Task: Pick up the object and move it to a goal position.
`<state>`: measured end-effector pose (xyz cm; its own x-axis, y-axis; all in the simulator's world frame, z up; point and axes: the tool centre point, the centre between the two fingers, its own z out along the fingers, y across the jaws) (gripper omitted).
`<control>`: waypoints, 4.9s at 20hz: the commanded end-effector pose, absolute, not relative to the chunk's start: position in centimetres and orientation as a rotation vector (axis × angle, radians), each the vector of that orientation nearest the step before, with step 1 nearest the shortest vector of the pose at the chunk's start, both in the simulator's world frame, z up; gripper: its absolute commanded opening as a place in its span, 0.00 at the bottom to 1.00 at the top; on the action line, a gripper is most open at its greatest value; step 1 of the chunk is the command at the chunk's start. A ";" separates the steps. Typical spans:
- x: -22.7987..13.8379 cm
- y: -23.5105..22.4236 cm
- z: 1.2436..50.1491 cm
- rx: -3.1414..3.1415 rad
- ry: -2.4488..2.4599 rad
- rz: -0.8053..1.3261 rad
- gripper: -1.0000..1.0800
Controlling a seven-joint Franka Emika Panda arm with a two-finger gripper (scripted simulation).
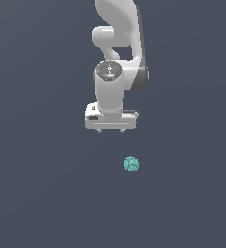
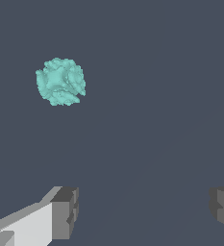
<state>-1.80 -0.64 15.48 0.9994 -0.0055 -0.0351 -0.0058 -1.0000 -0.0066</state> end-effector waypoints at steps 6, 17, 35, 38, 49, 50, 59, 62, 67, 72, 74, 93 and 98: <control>-1.9 0.6 15.3 -3.123 -0.031 0.064 0.96; -1.9 1.9 15.0 -3.112 -0.073 0.074 0.96; 4.7 5.7 11.9 -3.129 -0.137 0.032 0.96; 6.0 6.6 11.1 -3.131 -0.150 0.022 0.96; 8.3 8.6 9.2 -3.136 -0.176 0.001 0.96; 8.4 8.6 9.2 -3.136 -0.176 0.001 0.96; 8.4 8.6 7.6 -3.136 -0.177 0.002 0.96; 8.3 8.7 5.9 -3.136 -0.177 0.001 0.96; 8.3 8.7 4.1 -3.136 -0.177 0.001 0.96; 8.4 8.7 4.2 -3.137 -0.177 0.000 0.00; 8.4 8.7 4.2 -3.137 -0.177 0.000 0.00; 7.4 6.9 5.9 -3.137 -0.177 0.000 0.00; 6.0 4.8 8.0 -3.137 -0.177 0.000 0.00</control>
<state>6.44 5.55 7.26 0.9935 0.1135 -0.0008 0.1135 -0.9935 -0.0002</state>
